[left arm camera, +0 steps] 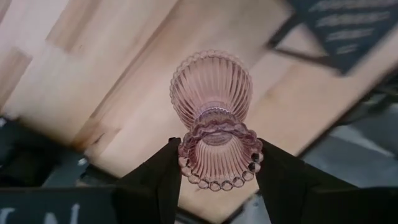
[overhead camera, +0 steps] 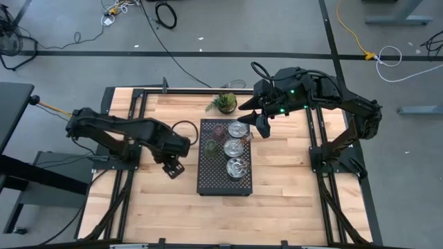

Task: Pick & Place candle stick holders
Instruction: Put the pink glass candle holder on the shelf aligned with the other glass candle holders

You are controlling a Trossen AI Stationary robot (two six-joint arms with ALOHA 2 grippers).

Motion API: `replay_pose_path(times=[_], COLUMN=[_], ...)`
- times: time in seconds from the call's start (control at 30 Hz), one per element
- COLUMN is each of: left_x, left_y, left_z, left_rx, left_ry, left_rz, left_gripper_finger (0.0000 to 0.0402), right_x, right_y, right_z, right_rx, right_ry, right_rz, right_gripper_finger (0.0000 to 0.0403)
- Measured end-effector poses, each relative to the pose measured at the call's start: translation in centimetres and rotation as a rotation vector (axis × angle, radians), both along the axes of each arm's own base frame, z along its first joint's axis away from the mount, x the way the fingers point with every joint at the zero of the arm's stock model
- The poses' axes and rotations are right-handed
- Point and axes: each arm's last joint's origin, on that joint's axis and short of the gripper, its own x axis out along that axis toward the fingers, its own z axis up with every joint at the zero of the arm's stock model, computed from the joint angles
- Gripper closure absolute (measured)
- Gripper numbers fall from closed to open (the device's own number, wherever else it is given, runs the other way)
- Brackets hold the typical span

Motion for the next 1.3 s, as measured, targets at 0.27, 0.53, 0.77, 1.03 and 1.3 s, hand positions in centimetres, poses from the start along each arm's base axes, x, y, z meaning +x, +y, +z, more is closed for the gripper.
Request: replay_pose_path(times=[0.27, 0.53, 0.77, 1.03, 1.3], left_x=[0.9, 3.6, 7.0, 9.4, 10.7], left_y=[-0.2, -0.7, -1.3, -1.0, 0.2], left_z=[6.1, 8.1, 6.8, 4.4, 3.9], left_rx=[-0.049, -0.049, -0.028, 0.000, 0.037], left_ry=[-0.229, -0.306, -0.275, -0.215, -0.251], left_rz=[0.002, -0.038, -0.124, -0.172, -0.145], left_gripper_finger=[0.0225, 0.0225, 0.0225, 0.0222, 0.0221], right_x=[0.0, 0.0, 0.0, 0.0, 0.0], right_y=[0.0, 0.0, 0.0, 0.0, 0.0], right_z=[0.0, 0.0, 0.0, 0.0, 0.0], right_rx=[0.000, 0.000, 0.000, 0.000, 0.000], right_ry=[-0.001, 0.000, 0.001, 0.002, 0.001], right_rz=[0.000, 0.000, 0.000, 0.000, 0.000], right_gripper_finger=[0.0181, 0.0181, 0.0181, 0.0181, 0.0181])
